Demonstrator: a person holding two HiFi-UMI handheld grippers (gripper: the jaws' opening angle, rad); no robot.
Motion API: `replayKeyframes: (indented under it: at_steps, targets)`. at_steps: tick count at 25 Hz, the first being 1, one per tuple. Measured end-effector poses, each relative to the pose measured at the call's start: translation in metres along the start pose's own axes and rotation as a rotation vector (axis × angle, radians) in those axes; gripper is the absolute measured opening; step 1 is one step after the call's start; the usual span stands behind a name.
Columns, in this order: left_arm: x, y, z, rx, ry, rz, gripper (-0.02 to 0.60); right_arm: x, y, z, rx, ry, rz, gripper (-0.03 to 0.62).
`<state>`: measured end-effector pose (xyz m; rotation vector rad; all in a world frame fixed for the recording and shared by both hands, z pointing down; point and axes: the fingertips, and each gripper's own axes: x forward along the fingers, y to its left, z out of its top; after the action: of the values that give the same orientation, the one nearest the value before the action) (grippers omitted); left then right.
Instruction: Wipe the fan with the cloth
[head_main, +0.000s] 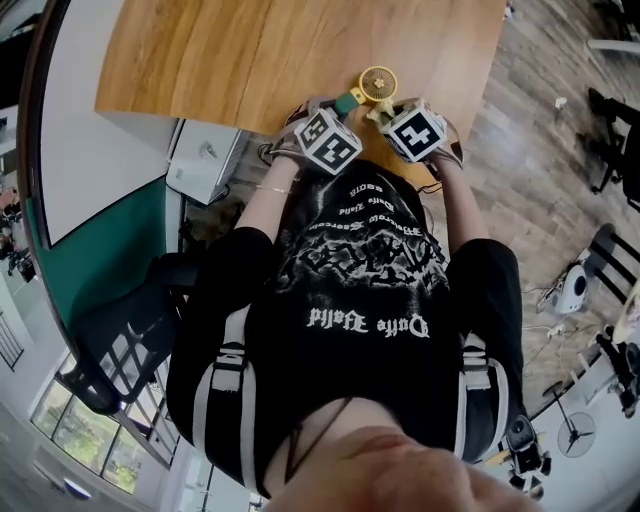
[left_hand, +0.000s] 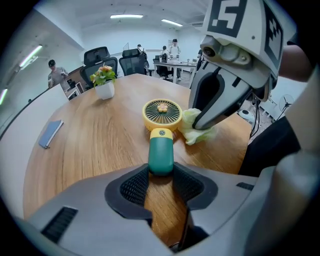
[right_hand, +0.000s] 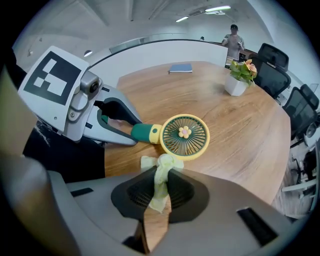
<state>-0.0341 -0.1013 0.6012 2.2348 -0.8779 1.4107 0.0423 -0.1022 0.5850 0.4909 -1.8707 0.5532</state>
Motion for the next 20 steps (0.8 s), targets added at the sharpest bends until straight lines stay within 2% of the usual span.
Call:
replayKeyframes:
  at_steps: [3,8,14,17,20]
  targets:
    - [0.001,-0.001,0.002,0.035,0.002,0.009,0.169,0.005,0.013,-0.001,0.003,-0.002,0.037,0.057]
    - [0.001,-0.004,0.001,0.075,0.014,-0.006,0.167,0.007,0.015,0.011,-0.173,-0.012,-0.034,0.057]
    - [0.004,-0.006,0.004,0.153,0.002,-0.049,0.167,0.011,0.021,0.014,-0.288,-0.008,-0.013,0.057]
    - [0.003,-0.005,0.002,0.140,-0.003,-0.090,0.167,0.012,0.024,0.016,-0.316,-0.018,-0.008,0.057]
    - [0.002,-0.007,0.001,0.092,-0.023,-0.149,0.167,0.013,0.026,0.017,-0.353,-0.031,-0.008,0.057]
